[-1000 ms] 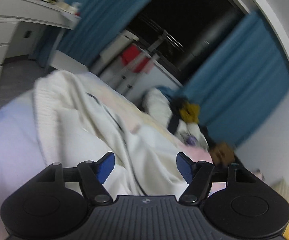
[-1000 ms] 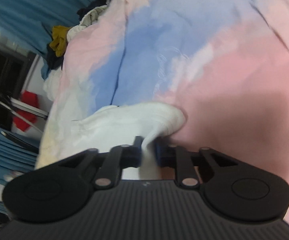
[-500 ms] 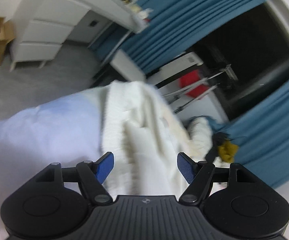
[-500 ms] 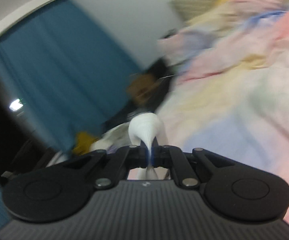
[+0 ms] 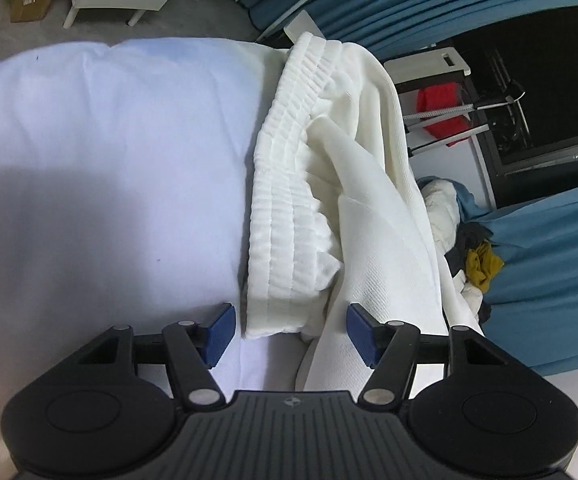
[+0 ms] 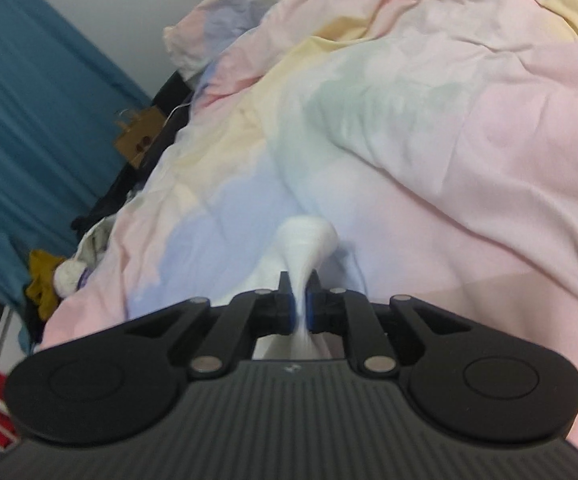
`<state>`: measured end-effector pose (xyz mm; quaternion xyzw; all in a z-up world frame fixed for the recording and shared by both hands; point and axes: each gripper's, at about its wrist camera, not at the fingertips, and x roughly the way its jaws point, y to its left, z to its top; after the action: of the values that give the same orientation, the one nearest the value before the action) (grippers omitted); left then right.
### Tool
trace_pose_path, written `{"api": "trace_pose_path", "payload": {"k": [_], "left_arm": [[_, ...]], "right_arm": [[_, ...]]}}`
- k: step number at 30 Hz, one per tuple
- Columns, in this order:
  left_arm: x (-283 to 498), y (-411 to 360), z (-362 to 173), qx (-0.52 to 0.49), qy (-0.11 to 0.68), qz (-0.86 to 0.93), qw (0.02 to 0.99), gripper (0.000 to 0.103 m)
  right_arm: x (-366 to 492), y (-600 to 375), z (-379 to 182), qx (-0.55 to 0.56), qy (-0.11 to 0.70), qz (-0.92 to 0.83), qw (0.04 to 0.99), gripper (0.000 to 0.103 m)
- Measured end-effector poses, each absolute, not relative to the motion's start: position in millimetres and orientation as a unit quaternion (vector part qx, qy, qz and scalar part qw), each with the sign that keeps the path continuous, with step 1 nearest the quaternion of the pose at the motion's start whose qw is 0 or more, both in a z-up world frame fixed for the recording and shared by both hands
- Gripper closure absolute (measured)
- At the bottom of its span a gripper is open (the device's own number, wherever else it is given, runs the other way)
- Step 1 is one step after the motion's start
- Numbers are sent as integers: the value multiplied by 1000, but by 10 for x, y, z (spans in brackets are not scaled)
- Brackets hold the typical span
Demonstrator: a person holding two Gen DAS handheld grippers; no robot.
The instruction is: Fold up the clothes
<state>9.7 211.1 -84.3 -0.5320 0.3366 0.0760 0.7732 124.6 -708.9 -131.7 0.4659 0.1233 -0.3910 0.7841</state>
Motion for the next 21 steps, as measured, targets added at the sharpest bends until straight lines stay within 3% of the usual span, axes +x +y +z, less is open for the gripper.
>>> {"api": "trace_pose_path", "payload": {"k": [2, 4, 6, 14, 19, 20, 21], "left_arm": [[99, 2122, -930, -555, 334, 69, 759, 39], [111, 2121, -1000, -576, 330, 65, 745, 39], [132, 2125, -1078, -594, 328, 59, 732, 38], [308, 2089, -1229, -605, 319, 86, 724, 42], [346, 2049, -1135, -566, 316, 96, 755, 71], [329, 2055, -1107, -562, 313, 100, 759, 92], [304, 2073, -1076, -562, 310, 103, 759, 93]], "right_arm": [[1184, -7023, -1272, 479, 134, -388, 776, 72], [1098, -6930, -1224, 494, 144, -388, 765, 44], [970, -6785, -1159, 512, 150, -390, 751, 31], [465, -6385, -1022, 563, 194, -328, 734, 29], [453, -6336, -1100, 577, 214, -330, 716, 29], [477, -6334, -1111, 574, 220, -330, 717, 29], [505, -6330, -1125, 570, 228, -329, 718, 29]]}}
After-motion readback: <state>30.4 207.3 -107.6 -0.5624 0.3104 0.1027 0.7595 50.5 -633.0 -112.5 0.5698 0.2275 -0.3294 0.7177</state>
